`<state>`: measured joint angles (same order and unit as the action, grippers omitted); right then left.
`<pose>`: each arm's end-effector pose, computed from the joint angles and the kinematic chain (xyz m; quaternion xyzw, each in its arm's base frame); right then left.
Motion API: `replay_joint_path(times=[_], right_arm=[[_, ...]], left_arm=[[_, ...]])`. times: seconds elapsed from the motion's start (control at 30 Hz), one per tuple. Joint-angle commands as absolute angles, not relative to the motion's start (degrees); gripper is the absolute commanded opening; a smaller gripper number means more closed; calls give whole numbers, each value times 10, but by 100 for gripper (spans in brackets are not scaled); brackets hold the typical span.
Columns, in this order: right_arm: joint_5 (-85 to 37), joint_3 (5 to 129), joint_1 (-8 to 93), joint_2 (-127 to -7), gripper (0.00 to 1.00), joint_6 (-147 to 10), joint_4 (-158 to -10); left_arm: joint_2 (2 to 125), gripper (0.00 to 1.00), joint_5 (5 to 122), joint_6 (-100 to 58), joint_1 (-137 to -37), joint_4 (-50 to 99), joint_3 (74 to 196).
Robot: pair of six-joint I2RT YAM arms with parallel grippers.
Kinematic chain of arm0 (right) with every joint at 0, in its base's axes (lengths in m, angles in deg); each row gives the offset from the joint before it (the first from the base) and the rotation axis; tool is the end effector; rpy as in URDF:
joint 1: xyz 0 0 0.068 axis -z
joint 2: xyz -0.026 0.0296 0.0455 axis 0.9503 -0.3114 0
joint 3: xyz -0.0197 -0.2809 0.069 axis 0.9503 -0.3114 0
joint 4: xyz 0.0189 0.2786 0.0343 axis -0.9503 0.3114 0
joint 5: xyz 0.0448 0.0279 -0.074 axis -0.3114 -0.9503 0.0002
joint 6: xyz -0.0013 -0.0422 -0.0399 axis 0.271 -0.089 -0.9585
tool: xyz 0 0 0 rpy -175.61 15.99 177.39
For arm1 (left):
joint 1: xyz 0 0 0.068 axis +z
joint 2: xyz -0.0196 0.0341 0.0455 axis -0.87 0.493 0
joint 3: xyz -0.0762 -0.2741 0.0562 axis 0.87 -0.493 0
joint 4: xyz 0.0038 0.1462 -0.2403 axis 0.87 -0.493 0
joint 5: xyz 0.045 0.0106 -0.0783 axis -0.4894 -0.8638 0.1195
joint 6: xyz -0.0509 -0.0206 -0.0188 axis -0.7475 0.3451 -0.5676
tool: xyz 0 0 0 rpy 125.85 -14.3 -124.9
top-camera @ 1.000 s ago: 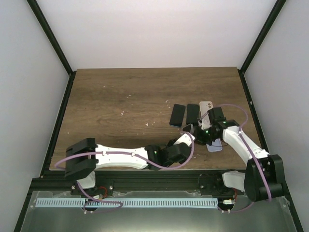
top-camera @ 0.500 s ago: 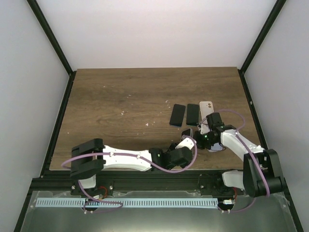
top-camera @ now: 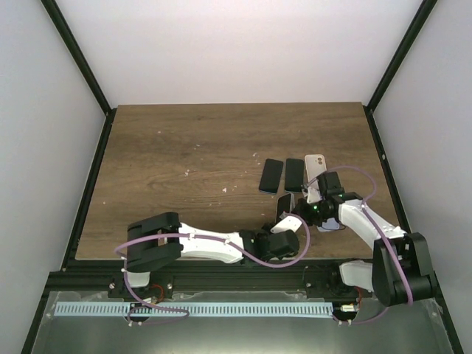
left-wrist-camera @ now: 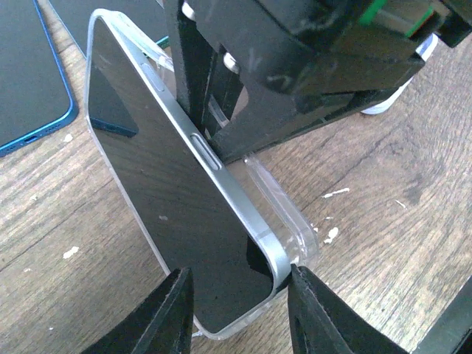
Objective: Take the phone out of the phone case
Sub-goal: Remove the phone case from the phone.
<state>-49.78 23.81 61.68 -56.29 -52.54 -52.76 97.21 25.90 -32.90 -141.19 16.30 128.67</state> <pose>0.2029 0.0597 0.1604 0.0516 0.9433 0.3174 0.0825 0.0873 -0.4095 0.1594 0.3547 0.8390 -0.1226 0.3939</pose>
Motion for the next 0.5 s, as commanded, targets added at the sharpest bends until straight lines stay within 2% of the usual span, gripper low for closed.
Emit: replay_joint_path(times=[0.0,0.47], right_arm=[[-533,234,620,-541,1,-523,-542],[-563,223,621,-531,1,-518,-545]], left_arm=[[984,36,215,-332,-1412,156,1305],[1018,34,110,-316,-1412,142,1330]])
